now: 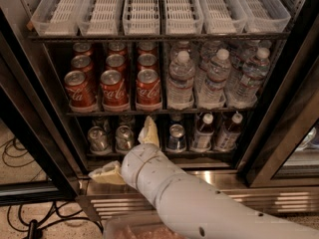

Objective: Pick coke can from middle shelf of fridge

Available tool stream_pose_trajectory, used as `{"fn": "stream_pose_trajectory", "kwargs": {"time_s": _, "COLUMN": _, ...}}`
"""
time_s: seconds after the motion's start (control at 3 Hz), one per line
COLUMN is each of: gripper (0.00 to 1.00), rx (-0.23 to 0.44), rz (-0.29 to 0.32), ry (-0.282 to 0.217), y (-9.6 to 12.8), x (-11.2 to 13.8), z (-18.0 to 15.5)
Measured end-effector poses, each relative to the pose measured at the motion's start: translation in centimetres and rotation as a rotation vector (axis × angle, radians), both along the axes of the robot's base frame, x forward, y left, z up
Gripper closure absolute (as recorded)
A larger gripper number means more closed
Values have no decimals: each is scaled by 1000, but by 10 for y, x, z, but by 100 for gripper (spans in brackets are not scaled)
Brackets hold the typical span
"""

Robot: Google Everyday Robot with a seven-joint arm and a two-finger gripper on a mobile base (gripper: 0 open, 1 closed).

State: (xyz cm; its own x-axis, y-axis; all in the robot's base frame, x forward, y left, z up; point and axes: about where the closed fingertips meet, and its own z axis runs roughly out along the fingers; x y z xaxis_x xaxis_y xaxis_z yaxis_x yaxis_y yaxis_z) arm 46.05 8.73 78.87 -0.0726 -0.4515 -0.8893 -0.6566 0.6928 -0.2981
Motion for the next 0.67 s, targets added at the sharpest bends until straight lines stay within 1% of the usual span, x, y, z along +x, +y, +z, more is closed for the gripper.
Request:
{"fn": "stream_pose_trajectory", "kwargs": {"time_s": 0.33, "gripper": 0, "rx": 19, "rz": -91, "ry": -48, "y": 9, "x": 10, "z": 13}}
{"fn": "stream_pose_trajectory", "kwargs": {"time_s": 0.67, "gripper": 0, "rx": 47, "rz": -199, "ry": -102, "y": 4, "x": 28, "z": 27}}
